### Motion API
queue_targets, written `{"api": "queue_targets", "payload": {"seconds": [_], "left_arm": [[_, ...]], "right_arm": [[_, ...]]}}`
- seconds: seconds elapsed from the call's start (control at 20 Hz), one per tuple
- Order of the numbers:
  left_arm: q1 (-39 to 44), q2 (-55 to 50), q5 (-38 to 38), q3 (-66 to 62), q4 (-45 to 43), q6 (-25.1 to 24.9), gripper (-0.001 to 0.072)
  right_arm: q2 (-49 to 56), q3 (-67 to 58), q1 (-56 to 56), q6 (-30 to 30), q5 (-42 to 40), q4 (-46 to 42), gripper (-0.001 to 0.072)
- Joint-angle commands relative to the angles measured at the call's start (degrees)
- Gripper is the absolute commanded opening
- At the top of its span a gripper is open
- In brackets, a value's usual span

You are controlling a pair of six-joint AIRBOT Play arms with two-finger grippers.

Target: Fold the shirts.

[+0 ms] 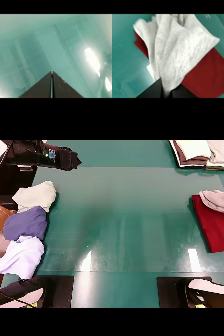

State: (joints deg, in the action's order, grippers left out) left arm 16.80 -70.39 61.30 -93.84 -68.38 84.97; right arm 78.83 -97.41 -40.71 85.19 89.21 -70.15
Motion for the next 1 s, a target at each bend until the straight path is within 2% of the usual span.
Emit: {"api": "queue_targets", "payload": {"seconds": [0.0, 0.05, 0.1, 0.2, 0.4, 0.5, 0.65, 0.7, 0.85, 0.95], "left_arm": [[0.00, 0.02, 0.00, 0.00, -0.28, -1.18, 0.0021], [0.00, 0.02, 0.00, 0.00, -0.28, -1.31, 0.0021], [0.00, 0.02, 0.00, 0.00, -0.26, -1.42, 0.0021], [0.00, 0.02, 0.00, 0.00, -0.24, -1.40, 0.0021], [0.00, 0.02, -0.02, 0.00, -0.17, -1.40, 0.0021], [0.00, 0.04, 0.22, 0.00, -0.20, -1.36, 0.0021], [0.00, 0.04, 0.59, -0.02, -0.17, -1.38, 0.0021], [0.00, 0.04, 0.59, -0.02, -0.17, -1.38, 0.0021], [0.00, 0.04, 0.59, -0.02, -0.17, -1.38, 0.0021], [0.00, 0.04, 0.59, -0.02, -0.20, -1.38, 0.0021]], "right_arm": [[-3.74, 10.82, -3.50, 0.28, 0.85, -5.05, 0.0325], [-4.59, 13.35, -4.94, 0.28, 0.96, -5.01, 0.0569], [-5.35, 15.52, -6.45, 0.31, 0.98, -4.94, 0.0658], [-7.06, 17.75, -8.76, 0.55, 0.74, -3.54, 0.0657], [-12.70, 18.10, -5.92, 0.39, -5.03, 7.87, 0.0655], [-16.11, 18.10, 0.39, 0.26, -7.58, 11.76, 0.0655], [-20.26, 18.10, 14.16, 0.24, -11.58, 12.02, 0.0653], [-21.16, 18.10, 19.06, 0.26, -12.87, 12.00, 0.0604], [-23.52, 18.10, 32.85, 0.20, -17.09, 11.43, 0.0304], [-25.05, 18.12, 40.48, -2.14, -19.93, 11.47, 0.0019]]}}
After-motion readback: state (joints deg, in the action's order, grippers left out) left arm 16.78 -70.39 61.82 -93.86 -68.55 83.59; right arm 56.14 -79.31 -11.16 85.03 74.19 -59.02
